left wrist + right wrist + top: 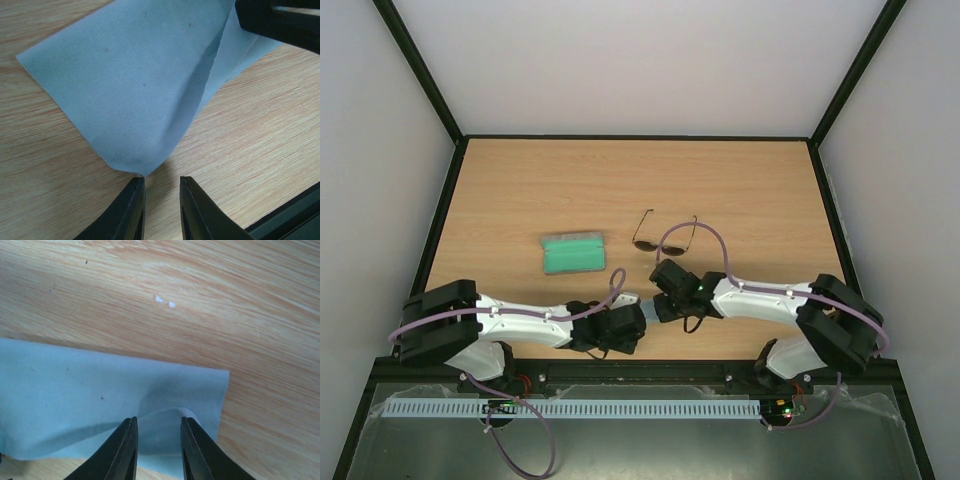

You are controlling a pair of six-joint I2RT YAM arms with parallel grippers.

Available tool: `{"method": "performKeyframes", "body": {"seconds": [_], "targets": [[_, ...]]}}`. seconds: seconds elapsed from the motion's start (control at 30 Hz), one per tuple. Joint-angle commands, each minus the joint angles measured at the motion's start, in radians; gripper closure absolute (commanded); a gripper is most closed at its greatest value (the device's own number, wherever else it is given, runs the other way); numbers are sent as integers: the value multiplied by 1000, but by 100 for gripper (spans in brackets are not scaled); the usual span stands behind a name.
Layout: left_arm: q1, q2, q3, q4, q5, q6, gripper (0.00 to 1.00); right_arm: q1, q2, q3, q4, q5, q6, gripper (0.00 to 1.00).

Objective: Organize the sunglasses
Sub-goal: Fold the glasses cleaning cloth at the center of the board.

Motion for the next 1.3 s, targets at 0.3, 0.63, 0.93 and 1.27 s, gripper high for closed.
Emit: {"method": "performKeyframes", "body": {"seconds": [0.3, 0.63, 0.93, 1.27], "targets": [[77, -56, 89, -73, -29, 11, 69, 12, -155, -70, -86, 4, 35, 75], [240, -17, 71, -45, 13, 94, 90, 13, -78, 1, -28, -50, 22, 78], [243, -22, 42, -9, 48, 88, 98, 15, 26, 93, 15, -112, 4, 78], [224, -88, -31, 38, 90, 28, 98, 28, 81, 88, 56, -144, 15, 78]]}}
